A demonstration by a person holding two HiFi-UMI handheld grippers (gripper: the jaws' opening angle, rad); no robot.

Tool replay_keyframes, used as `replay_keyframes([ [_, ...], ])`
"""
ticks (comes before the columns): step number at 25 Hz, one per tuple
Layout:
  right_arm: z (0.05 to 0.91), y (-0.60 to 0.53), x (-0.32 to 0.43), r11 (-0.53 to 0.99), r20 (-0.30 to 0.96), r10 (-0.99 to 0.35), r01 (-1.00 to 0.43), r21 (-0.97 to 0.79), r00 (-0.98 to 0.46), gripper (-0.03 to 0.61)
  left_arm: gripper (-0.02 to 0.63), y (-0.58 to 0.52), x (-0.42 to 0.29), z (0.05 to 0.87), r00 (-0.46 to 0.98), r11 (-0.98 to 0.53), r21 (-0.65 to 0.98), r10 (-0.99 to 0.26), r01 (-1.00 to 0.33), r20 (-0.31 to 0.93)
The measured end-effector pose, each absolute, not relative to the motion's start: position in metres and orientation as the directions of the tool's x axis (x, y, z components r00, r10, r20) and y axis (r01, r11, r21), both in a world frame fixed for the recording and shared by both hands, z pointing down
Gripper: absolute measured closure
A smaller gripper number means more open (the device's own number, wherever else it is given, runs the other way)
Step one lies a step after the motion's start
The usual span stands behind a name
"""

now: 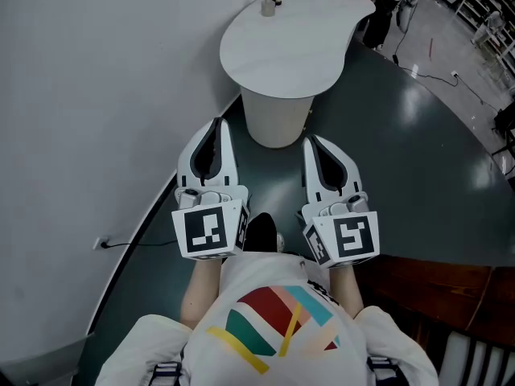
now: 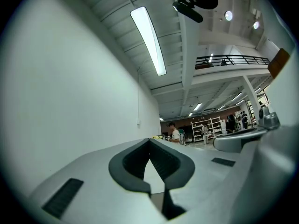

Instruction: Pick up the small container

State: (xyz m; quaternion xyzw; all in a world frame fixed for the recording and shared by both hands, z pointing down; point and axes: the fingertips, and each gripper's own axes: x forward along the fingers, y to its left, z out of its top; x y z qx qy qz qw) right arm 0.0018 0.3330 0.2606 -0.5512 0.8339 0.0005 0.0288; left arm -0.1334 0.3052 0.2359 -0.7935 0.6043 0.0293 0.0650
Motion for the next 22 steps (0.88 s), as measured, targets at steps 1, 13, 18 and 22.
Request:
replay_keyframes([
  [1,0.259,0.333,0.003,0.394,-0.052,-0.918,-0.918,-0.035,-0.392,0.568,0.597,0.305,-0.133,0.234,0.264,-0.257,-0.067,-0.956,-0.964,-0.129],
  [13,0.244,0.327,0.022,0.405,-0.106,-0.911,-0.914,-0.032,-0.399,0.568,0.597,0.294,-0.109,0.226,0.294,-0.283,-0.085,-0.939,-0.955,-0.180],
  [18,0.237,0.324,0.031,0.392,-0.129,-0.913,-0.920,-0.021,-0.386,0.568,0.597,0.285,-0.109,0.220,0.271,-0.258,-0.087,-0.941,-0.962,-0.203],
  [22,0.236,0.319,0.033,0.406,-0.150,-0.907,-0.912,-0.059,-0.394,0.568,0.597,0.277,-0.104,0.217,0.285,-0.272,-0.085,-0.933,-0.958,-0.221],
])
